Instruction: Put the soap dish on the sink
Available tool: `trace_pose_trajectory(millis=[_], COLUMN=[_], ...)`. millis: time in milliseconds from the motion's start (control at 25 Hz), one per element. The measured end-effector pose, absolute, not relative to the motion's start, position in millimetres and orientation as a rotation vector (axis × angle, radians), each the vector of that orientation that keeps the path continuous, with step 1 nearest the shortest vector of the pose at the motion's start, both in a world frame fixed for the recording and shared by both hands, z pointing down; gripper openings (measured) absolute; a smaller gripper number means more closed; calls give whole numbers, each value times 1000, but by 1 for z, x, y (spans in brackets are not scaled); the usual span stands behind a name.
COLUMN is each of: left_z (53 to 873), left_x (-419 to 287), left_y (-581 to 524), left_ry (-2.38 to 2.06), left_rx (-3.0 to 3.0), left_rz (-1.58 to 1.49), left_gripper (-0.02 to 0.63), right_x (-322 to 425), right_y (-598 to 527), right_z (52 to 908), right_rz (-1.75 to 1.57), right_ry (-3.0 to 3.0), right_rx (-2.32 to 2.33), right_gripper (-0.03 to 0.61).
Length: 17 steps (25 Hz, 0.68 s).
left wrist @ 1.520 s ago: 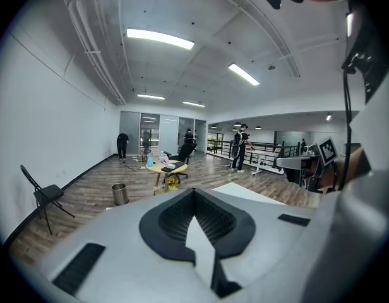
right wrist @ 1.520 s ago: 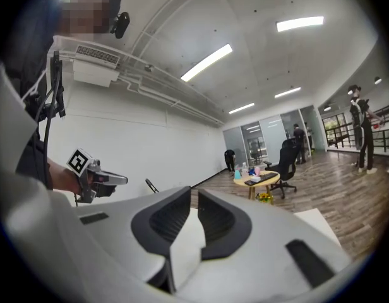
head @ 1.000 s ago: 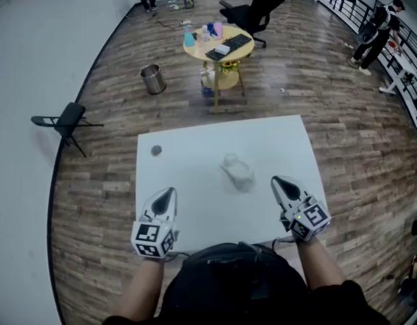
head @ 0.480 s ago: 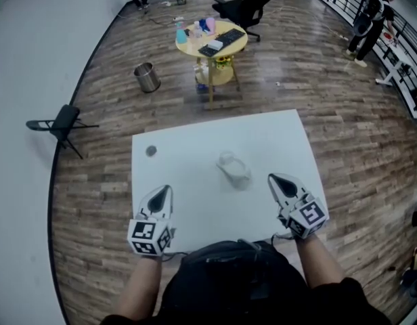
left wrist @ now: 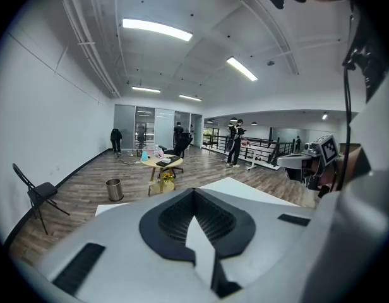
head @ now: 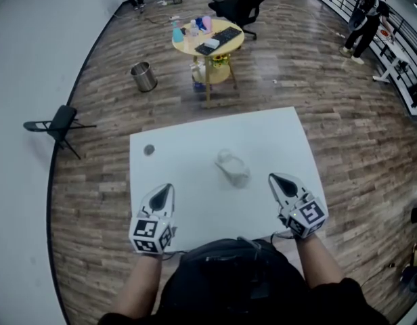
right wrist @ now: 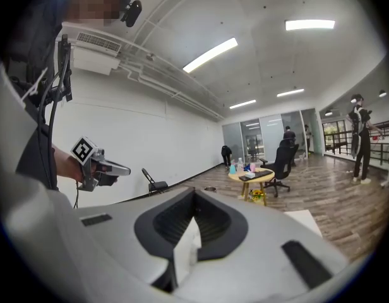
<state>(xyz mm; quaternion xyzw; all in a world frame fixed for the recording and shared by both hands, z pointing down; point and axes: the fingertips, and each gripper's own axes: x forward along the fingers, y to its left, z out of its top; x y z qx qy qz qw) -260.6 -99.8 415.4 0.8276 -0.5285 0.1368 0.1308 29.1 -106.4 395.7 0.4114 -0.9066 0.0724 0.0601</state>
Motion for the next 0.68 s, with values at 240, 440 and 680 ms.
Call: trace_pose_trajectory(millis=[240, 440, 680], left_z=[421, 420, 420], left_x=[-265, -274, -275], left_y=[-97, -97, -96], left_ry=[-1530, -1534, -1532], left_rx=[2410, 2390, 2392], left_rz=[416, 405, 413], left_gripper=[-11, -11, -11], right_x=[23, 14, 9], right_y=[-107, -108, -105], right_z=[399, 398, 398], right_rz=[220, 232, 221], right_ry=[-2746, -2754, -2748], right_rx=[1239, 1240, 1207], right_gripper=[3, 3, 3])
